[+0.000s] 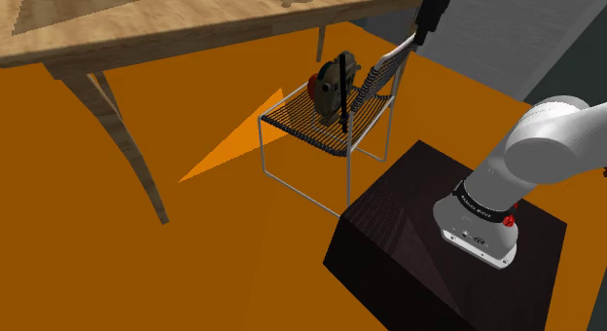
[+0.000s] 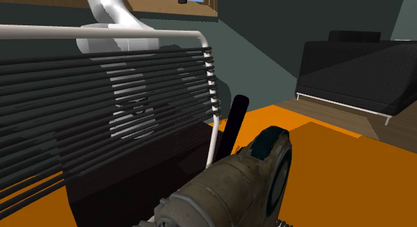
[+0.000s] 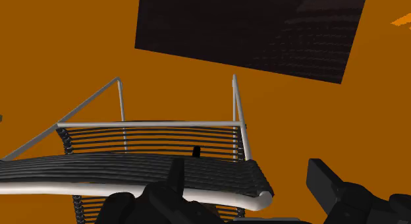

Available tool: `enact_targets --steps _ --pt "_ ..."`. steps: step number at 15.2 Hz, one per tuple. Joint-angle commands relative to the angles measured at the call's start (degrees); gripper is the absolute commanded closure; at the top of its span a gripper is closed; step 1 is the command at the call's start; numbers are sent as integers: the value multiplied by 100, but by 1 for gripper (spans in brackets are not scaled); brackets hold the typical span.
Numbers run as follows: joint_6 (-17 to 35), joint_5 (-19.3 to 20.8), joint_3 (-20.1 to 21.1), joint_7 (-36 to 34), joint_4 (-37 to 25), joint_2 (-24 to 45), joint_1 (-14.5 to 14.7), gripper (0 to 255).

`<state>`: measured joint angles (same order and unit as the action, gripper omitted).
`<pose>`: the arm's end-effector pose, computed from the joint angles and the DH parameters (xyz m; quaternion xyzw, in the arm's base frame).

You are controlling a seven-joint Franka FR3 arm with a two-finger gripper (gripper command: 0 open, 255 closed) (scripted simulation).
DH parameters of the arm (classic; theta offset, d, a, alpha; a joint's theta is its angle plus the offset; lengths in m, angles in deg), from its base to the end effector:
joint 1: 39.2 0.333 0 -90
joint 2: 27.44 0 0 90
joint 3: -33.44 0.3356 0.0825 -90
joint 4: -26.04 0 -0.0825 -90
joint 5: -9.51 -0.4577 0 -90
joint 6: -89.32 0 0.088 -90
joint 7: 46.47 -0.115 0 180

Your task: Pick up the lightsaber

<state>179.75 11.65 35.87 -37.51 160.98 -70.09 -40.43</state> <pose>0.3782 0.0066 0.5820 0.9959 0.0831 -0.0188 0.0317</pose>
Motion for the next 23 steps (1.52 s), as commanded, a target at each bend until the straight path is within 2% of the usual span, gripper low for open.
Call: enact_targets --steps 1,7,13,19,23 --pt "0 0 0 0 0 0 0 0" --pt "1138 5 -218 253 -71 1014 -31 0" --pt "2111 -83 -412 535 -443 2173 -28 0" --pt "2853 -293 -560 867 -1104 3404 -16 0" --pt "3149 -459 -610 1068 -1590 4099 -21 0"
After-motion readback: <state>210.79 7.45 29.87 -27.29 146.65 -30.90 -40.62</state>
